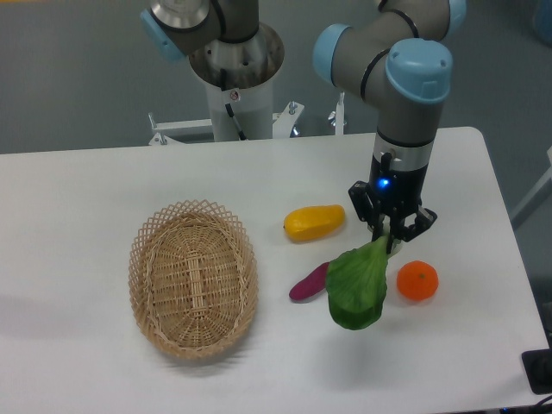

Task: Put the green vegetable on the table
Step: 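Hold the green bok choy in the gripper above the table, then lower the held bok choy onto the table beside the orange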

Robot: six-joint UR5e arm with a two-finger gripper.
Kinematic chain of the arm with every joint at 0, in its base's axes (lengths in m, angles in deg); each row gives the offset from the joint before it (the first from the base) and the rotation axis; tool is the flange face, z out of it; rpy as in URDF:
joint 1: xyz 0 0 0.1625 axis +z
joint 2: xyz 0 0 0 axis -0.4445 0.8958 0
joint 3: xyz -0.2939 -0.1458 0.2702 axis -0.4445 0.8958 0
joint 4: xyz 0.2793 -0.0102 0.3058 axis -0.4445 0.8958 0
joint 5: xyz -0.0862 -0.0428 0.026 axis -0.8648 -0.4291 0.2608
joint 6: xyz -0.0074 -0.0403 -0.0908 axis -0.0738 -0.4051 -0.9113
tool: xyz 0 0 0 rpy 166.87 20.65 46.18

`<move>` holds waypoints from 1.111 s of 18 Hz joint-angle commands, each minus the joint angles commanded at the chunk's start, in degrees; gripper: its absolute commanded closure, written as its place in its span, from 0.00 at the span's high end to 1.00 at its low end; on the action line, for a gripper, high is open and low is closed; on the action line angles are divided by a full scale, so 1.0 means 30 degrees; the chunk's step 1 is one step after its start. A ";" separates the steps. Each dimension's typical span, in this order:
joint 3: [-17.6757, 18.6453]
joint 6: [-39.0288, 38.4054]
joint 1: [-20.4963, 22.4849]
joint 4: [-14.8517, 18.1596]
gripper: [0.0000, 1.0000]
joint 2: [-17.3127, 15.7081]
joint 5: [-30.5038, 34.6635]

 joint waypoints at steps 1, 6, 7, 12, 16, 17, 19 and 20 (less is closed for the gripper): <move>-0.0001 0.0000 0.0000 0.0000 0.31 0.0029 0.0000; 0.0146 0.0000 0.0000 0.0000 0.31 0.0029 0.0029; 0.0146 -0.0029 0.0000 0.0000 0.31 0.0000 0.0030; 0.0234 -0.0058 -0.0059 -0.0059 0.31 0.0117 0.0059; 0.0292 -0.0117 -0.0117 -0.0030 0.31 0.0117 0.0059; 0.0292 -0.0146 -0.0233 -0.0029 0.31 0.0146 0.0088; 0.0292 -0.0205 -0.0410 -0.0059 0.31 0.0233 0.0117; 0.0263 -0.0408 -0.0468 -0.0059 0.31 0.0321 0.0117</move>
